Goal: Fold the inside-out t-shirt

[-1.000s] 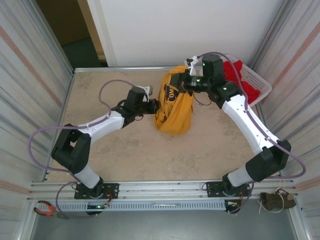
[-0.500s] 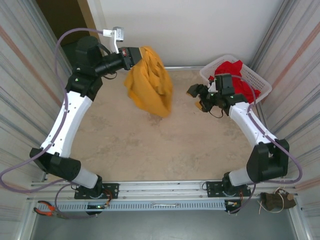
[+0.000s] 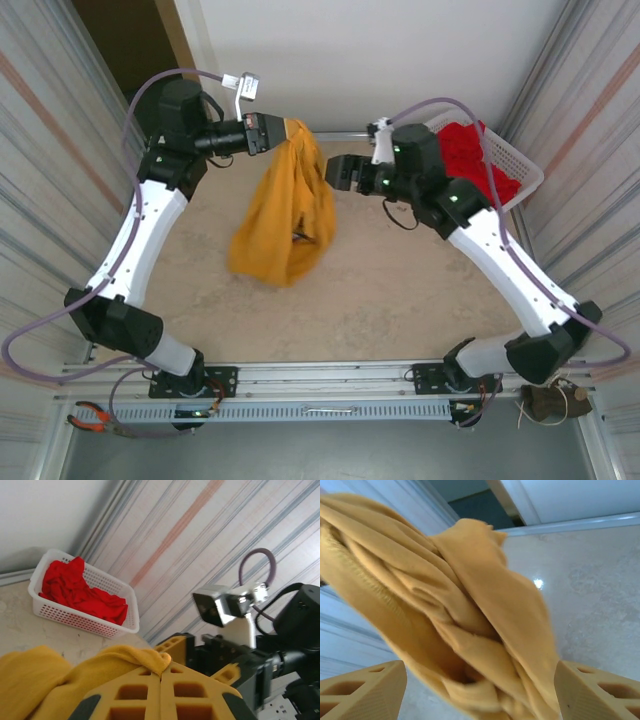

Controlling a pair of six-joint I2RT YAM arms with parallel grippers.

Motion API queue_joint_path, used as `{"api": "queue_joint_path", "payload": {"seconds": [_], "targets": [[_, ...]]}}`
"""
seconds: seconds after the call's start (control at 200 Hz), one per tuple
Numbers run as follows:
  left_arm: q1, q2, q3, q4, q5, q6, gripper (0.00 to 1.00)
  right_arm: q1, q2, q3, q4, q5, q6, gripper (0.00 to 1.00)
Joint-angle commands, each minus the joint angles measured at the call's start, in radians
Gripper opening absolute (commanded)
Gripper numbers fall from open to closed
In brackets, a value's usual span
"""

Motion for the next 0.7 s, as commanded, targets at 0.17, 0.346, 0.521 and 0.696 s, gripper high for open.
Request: {"api": "queue_joint_path", "payload": {"seconds": [0.17, 0.346, 0.521, 0.696], "targets": [[0.017, -0.089, -0.061, 0.054, 0.004, 0.008, 0.0, -0.028, 0.12, 0.011, -0.01, 0.048, -0.082, 0.11], [0.094, -0.091, -0.148, -0.059, -0.185, 0.004, 0.0, -0.117, 0.036, 0.061, -0.044, -0.16, -0.09, 0.0], [0.101, -0.054, -0.181, -0.124, -0.311, 0.067, 0.0, -0.208, -0.024, 0.1, 0.009, -0.453, -0.041, 0.0], [0.101, -0.002, -0.142, -0.134, -0.331, 0.086, 0.11, -0.275, -0.028, 0.03, 0.255, -0.661, 0.119, 0.0]]}}
